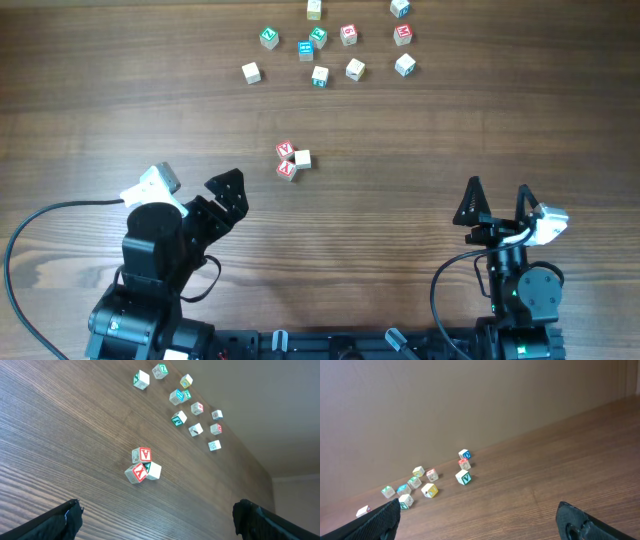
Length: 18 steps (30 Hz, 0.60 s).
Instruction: Form a circle
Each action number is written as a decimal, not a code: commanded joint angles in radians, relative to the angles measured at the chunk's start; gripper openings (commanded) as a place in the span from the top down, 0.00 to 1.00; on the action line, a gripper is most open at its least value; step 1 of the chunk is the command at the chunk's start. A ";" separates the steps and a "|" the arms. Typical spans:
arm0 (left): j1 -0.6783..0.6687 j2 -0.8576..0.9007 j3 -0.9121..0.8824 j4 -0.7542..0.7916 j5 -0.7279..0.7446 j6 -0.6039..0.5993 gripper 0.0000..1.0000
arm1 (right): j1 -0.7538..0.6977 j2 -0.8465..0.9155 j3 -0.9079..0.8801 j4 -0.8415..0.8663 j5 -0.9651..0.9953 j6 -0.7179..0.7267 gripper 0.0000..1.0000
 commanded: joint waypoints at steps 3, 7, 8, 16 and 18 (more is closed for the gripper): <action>-0.018 -0.003 0.000 0.002 -0.013 0.020 0.00 | -0.004 -0.016 0.000 0.002 -0.015 -0.018 0.00; -0.023 -0.003 -0.001 -0.012 -0.057 0.020 0.00 | -0.004 -0.016 0.000 0.002 -0.016 -0.019 0.00; -0.029 -0.003 -0.006 -0.011 -0.074 0.020 0.00 | -0.004 -0.016 0.000 0.002 -0.015 -0.018 0.00; -0.071 -0.316 -0.380 0.317 -0.188 0.020 0.00 | -0.004 -0.016 0.000 0.002 -0.015 -0.019 0.00; -0.070 -0.412 -0.466 0.343 -0.188 0.020 0.00 | -0.004 -0.016 0.000 0.002 -0.016 -0.018 0.00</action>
